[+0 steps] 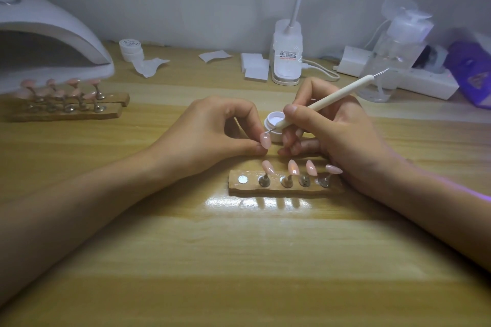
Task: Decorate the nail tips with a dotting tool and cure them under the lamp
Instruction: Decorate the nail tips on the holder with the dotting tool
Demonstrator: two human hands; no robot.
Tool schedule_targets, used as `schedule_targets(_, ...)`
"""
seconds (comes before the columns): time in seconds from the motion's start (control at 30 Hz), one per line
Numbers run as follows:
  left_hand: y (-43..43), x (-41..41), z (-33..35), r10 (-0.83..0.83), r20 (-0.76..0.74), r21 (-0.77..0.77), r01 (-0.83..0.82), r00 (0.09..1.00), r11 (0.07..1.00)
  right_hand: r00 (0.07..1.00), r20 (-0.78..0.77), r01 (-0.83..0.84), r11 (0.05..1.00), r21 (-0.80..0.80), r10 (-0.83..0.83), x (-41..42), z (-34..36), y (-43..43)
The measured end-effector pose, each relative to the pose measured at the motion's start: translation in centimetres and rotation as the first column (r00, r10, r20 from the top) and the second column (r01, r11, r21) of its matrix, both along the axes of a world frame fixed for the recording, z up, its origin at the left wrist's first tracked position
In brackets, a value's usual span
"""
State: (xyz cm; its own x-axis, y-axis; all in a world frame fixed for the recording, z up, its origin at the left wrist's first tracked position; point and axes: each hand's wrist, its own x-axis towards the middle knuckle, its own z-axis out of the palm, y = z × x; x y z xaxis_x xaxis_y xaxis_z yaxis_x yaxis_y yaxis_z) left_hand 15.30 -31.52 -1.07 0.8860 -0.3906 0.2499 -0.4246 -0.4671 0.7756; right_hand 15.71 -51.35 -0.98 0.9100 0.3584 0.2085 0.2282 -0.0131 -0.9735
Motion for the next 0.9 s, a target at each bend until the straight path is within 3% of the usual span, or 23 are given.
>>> schedule_targets(0.9, -0.04, 0.11, -0.21, 0.007, 0.016, -0.002, -0.007, 1.000, 1.000, 0.998, 0.060, 0.031, 0.995, 0.095, -0.036, -0.60, 0.49, 0.18)
